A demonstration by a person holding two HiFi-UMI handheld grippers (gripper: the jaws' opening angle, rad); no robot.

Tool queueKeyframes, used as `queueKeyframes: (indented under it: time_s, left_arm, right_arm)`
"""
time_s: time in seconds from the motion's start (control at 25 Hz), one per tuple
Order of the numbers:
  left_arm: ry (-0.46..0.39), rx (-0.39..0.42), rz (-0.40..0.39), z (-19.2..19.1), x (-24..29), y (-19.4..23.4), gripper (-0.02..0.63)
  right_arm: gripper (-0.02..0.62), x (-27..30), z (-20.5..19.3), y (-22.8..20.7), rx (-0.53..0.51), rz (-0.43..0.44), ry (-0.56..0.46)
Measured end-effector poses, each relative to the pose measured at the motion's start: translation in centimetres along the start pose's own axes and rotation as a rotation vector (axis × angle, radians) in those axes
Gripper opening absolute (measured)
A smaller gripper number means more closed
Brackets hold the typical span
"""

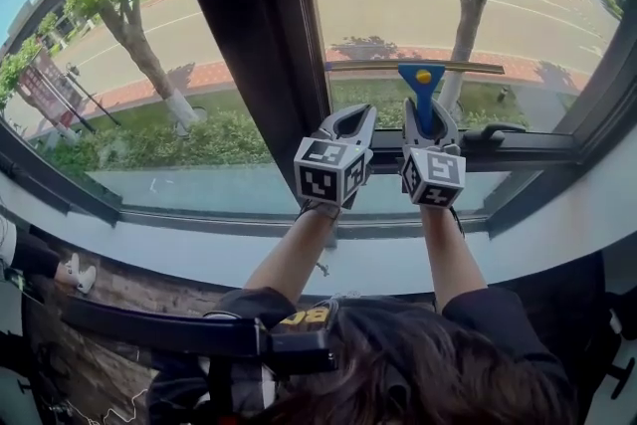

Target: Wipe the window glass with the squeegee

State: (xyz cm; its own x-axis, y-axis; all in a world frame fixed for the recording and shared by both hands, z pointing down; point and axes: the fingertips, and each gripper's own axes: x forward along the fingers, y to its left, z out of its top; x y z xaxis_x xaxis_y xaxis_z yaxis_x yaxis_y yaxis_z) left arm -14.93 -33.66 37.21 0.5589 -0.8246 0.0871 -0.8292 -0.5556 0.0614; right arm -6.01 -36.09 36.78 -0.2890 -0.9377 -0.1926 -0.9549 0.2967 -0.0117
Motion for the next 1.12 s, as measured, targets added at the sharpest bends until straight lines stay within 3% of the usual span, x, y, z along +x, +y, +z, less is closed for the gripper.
queueKeyframes:
  time_s: [1.12]
  left_arm:
    - [0.092,-0.104,-0.001,-5.9,-0.2,-0.2,0.002]
  right_arm:
    - [0.133,-2.5,-9.4,0.1,0.102,-0.015,0.176]
